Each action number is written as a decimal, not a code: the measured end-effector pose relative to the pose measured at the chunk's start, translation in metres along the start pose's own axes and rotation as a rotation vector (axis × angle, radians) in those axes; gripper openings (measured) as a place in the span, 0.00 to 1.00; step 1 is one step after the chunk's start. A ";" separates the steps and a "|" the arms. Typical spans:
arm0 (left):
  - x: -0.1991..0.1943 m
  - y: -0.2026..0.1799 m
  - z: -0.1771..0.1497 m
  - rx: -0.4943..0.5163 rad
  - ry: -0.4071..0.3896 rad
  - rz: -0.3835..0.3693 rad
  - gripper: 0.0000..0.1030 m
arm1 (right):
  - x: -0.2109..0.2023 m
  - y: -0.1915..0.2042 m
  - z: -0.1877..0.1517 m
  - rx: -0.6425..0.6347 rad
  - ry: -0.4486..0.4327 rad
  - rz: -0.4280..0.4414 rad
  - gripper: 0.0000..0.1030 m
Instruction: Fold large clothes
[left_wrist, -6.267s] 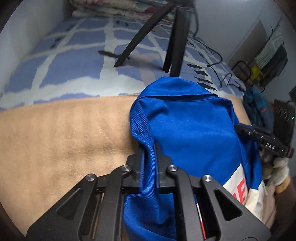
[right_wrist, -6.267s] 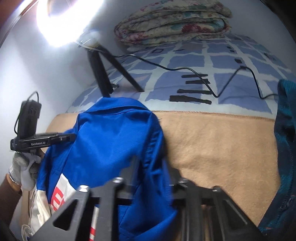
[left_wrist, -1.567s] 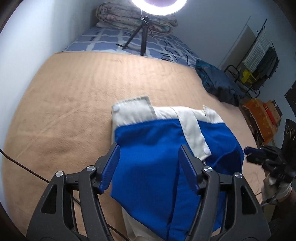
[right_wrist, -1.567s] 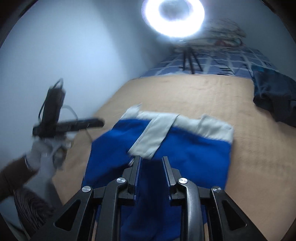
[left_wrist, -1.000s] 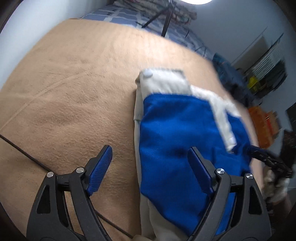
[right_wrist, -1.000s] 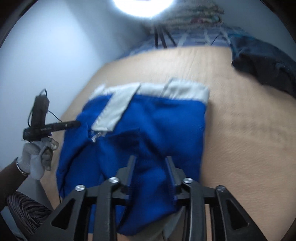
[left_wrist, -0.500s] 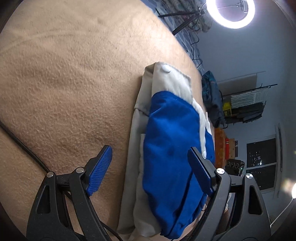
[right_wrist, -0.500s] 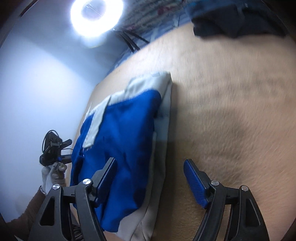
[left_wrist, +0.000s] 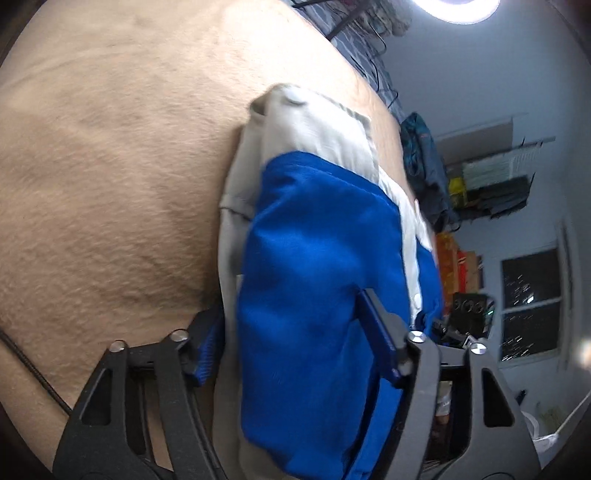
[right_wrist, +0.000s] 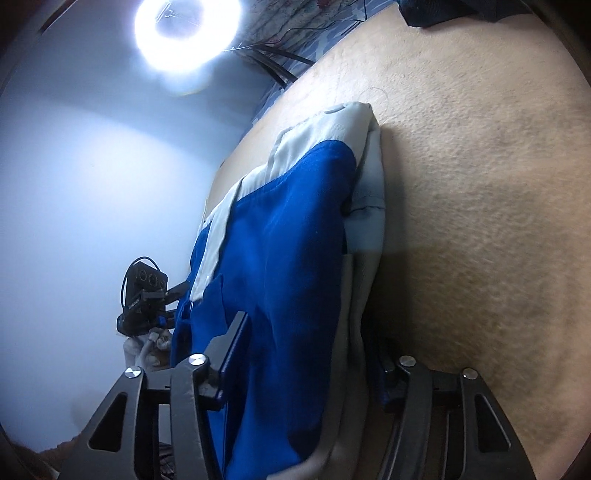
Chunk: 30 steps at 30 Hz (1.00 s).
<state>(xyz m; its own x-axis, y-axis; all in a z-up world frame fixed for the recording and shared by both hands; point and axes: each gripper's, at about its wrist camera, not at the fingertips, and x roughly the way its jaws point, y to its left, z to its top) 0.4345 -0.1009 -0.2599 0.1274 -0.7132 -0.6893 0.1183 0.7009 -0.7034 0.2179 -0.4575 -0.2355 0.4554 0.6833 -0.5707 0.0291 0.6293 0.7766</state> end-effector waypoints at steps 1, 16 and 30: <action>0.000 -0.004 -0.001 0.019 -0.006 0.021 0.60 | 0.002 0.002 0.000 -0.007 0.002 -0.012 0.49; -0.009 -0.063 -0.021 0.223 -0.092 0.175 0.33 | 0.000 0.074 -0.015 -0.264 -0.014 -0.356 0.24; -0.026 -0.119 -0.042 0.365 -0.138 0.165 0.25 | -0.025 0.121 -0.026 -0.413 -0.048 -0.423 0.20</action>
<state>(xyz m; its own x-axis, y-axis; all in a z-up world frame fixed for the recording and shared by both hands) 0.3755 -0.1668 -0.1656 0.3018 -0.6012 -0.7400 0.4232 0.7800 -0.4611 0.1872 -0.3884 -0.1339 0.5199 0.3298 -0.7880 -0.1268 0.9421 0.3106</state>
